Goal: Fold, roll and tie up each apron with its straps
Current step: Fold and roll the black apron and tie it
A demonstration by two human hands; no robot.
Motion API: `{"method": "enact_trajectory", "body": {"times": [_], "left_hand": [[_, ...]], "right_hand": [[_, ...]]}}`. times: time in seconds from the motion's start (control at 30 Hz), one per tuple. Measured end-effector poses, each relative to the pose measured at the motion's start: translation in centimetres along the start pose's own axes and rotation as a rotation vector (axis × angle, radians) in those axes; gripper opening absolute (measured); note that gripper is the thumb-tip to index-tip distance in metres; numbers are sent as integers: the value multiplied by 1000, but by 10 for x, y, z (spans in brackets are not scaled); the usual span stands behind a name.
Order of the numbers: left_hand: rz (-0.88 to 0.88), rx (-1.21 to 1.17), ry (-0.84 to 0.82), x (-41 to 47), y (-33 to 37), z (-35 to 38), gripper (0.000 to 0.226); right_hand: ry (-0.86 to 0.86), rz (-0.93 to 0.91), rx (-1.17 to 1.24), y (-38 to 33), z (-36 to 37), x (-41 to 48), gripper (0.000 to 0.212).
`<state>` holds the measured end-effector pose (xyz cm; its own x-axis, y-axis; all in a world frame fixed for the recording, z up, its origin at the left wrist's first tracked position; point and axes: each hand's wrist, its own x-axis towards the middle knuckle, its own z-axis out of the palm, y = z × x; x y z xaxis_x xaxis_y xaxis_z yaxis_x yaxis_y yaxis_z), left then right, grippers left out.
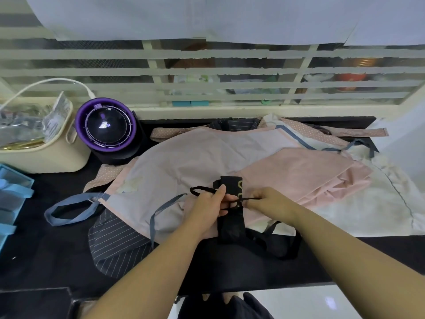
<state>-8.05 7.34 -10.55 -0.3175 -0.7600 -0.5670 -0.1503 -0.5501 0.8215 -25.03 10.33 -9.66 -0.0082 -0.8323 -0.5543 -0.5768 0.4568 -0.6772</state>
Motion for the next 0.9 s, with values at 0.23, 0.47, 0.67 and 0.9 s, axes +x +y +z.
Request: {"method": "enact_trajectory", "body": {"times": [0.23,0.47,0.67,0.9], "left_hand": [[-132,-218,98,9,-10,-7,37],[-82,-221,65,10,-12,-5,24],[271,687,-174,11,-8,0,22],[331,864,-159,11,-4,10,19]], "right_hand": [[15,106,637,7,18,-1,21],[89,60,109,18,14,7,25],[90,52,174,15,5,-2,20],[18,-142,222,-43,-23,-11,16]]}}
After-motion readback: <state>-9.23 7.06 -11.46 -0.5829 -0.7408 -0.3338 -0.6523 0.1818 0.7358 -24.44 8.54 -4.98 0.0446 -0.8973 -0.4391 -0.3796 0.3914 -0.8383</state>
